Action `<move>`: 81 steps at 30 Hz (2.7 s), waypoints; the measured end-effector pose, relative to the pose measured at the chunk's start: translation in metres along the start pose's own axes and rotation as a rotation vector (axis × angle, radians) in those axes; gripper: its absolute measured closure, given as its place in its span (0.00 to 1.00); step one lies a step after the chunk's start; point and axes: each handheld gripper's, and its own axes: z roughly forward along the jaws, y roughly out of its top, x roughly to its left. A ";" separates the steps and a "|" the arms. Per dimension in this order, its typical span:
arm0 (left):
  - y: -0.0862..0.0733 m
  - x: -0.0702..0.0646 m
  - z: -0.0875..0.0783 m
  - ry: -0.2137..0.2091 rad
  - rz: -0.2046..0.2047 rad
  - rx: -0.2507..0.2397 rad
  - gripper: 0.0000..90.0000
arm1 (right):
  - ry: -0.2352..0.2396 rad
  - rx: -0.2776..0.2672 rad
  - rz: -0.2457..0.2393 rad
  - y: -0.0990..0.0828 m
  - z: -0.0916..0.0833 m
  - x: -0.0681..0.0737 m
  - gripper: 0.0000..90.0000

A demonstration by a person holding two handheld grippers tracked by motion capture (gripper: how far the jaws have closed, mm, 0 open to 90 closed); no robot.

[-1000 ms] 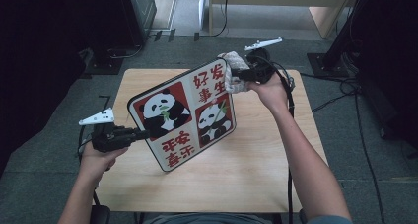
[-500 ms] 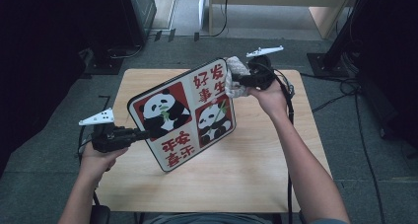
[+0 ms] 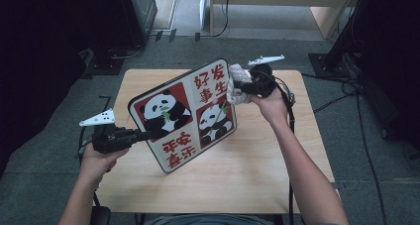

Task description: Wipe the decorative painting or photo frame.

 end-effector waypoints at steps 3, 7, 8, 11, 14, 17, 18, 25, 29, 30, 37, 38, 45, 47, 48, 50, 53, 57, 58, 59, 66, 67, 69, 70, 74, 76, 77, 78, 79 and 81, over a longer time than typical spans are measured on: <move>0.000 0.000 0.000 -0.001 0.001 0.000 0.87 | 0.001 -0.004 0.000 -0.004 0.002 -0.001 0.73; 0.000 0.000 0.000 -0.002 0.001 0.002 0.87 | 0.004 0.000 0.008 -0.009 0.005 -0.002 0.73; 0.000 0.000 0.000 -0.002 0.001 0.003 0.87 | 0.006 0.003 0.009 -0.011 0.006 -0.002 0.73; 0.000 0.000 0.000 -0.002 0.002 0.004 0.87 | 0.005 0.009 0.005 -0.013 0.007 -0.003 0.73; 0.000 0.000 0.000 -0.003 0.001 0.003 0.87 | 0.006 0.012 0.005 -0.017 0.008 -0.004 0.73; 0.000 0.000 0.000 -0.003 0.001 0.003 0.87 | 0.004 0.013 0.009 -0.021 0.009 -0.004 0.73; 0.000 0.000 0.000 -0.003 0.002 0.003 0.87 | 0.002 0.011 0.004 -0.022 0.010 -0.005 0.73; 0.000 -0.001 0.000 -0.003 0.002 0.001 0.87 | -0.001 -0.003 0.011 -0.032 0.013 -0.004 0.73; 0.000 -0.001 0.000 -0.005 0.005 0.005 0.87 | -0.003 0.000 0.020 -0.037 0.015 -0.005 0.73; 0.000 -0.001 0.000 -0.002 0.008 0.007 0.87 | -0.003 -0.001 0.026 -0.039 0.016 -0.005 0.73; 0.000 0.000 0.000 -0.004 0.003 0.006 0.87 | -0.009 -0.015 0.026 -0.048 0.018 -0.005 0.73; 0.000 -0.001 0.000 -0.004 0.002 0.006 0.87 | -0.011 -0.013 0.030 -0.050 0.019 -0.005 0.73; 0.000 0.000 0.000 -0.004 0.006 0.007 0.87 | -0.007 -0.003 0.035 -0.060 0.023 -0.007 0.73; 0.000 0.000 0.000 -0.004 0.008 0.009 0.87 | -0.006 -0.004 0.038 -0.062 0.023 -0.008 0.73; 0.000 0.000 0.000 -0.004 0.007 0.008 0.87 | -0.007 -0.003 0.040 -0.063 0.024 -0.008 0.73; 0.000 0.000 0.000 -0.005 0.008 0.008 0.87 | -0.008 0.004 0.043 -0.065 0.025 -0.008 0.73; 0.000 0.000 0.000 -0.005 0.006 0.007 0.87 | -0.013 0.002 0.040 -0.068 0.026 -0.008 0.73; 0.000 0.000 0.000 -0.006 0.006 0.008 0.87 | -0.016 0.011 0.047 -0.074 0.028 -0.008 0.73; 0.000 0.000 0.000 -0.008 0.005 0.008 0.87 | -0.017 0.015 0.047 -0.076 0.028 -0.008 0.72; 0.000 0.000 0.000 -0.009 0.006 0.010 0.87 | -0.020 0.022 0.052 -0.078 0.029 -0.008 0.73; 0.000 0.000 0.001 -0.007 0.004 0.009 0.87 | -0.026 0.033 0.060 -0.089 0.033 -0.009 0.72; 0.000 0.000 0.001 -0.007 0.003 0.009 0.87 | -0.029 0.040 0.065 -0.090 0.034 -0.009 0.72; 0.000 0.000 0.001 -0.007 0.004 0.010 0.87 | -0.035 0.035 0.065 -0.093 0.035 -0.009 0.72; 0.000 0.000 0.001 -0.008 0.004 0.010 0.87 | -0.035 0.031 0.067 -0.095 0.036 -0.008 0.72; -0.001 0.000 0.001 -0.006 0.007 0.010 0.87 | -0.032 0.033 0.068 -0.102 0.038 -0.010 0.73; -0.001 0.000 0.001 -0.005 0.007 0.010 0.87 | -0.030 0.049 0.080 -0.105 0.041 -0.011 0.73; -0.001 0.000 0.001 -0.005 0.008 0.010 0.87 | -0.032 0.050 0.078 -0.107 0.042 -0.011 0.73; -0.001 0.000 0.001 -0.005 0.008 0.010 0.87 | -0.033 0.041 0.069 -0.110 0.043 -0.011 0.73; -0.001 0.000 0.001 -0.005 0.009 0.011 0.87 | -0.036 0.038 0.064 -0.112 0.043 -0.012 0.72; -0.001 0.000 0.001 -0.004 0.009 0.012 0.87 | -0.025 0.047 0.078 -0.115 0.045 -0.014 0.72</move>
